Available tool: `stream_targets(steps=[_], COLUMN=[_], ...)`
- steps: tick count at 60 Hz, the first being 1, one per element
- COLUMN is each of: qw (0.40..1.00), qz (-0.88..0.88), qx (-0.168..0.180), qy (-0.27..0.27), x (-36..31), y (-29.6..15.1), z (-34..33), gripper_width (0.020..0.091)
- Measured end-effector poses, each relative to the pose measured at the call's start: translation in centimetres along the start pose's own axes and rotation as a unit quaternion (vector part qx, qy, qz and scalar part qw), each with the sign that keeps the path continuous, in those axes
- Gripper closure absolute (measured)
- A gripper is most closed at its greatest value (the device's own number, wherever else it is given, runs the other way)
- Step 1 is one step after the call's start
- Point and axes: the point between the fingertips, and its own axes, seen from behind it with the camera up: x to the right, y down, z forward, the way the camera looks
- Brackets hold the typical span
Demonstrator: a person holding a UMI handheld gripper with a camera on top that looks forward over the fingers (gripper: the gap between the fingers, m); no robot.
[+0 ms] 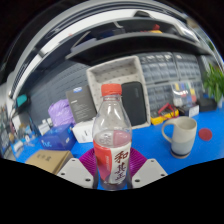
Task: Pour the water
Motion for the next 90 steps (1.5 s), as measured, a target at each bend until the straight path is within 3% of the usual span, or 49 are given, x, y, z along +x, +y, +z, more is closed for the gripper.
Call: stream_targets(steps=[7, 15, 28, 32, 50, 60, 73, 83, 90], qw=[0.992, 0.958, 0.857, 0.820, 0.676, 0.648, 0.678, 0.816, 0.911], qz=[0.127, 0.285, 0.514, 0.571, 0.734, 0.758, 0.730, 0.573, 0.410], qx=[-0.023, -0.016, -0.004, -0.015, -0.036, -0.044, -0.065, -0.058, -0.019], qy=[0.002, 0.004, -0.016, -0.028, -0.049, -0.048, -0.049, -0.052, -0.044], x=[1.7, 3.2, 5.2, 4.9, 5.5, 6.3, 6.5, 7.5, 10.5], y=[-0.8, -3.0, -6.7, -7.7, -10.5, -10.8, -9.7, -11.7, -15.8], z=[0.0, -0.1, 0.4, 0.7, 1.0, 0.8, 0.3, -0.8, -1.6], gripper_width=[0.0717, 0.0718, 0.0719, 0.0719, 0.0720, 0.0720, 0.0717, 0.0716, 0.0717])
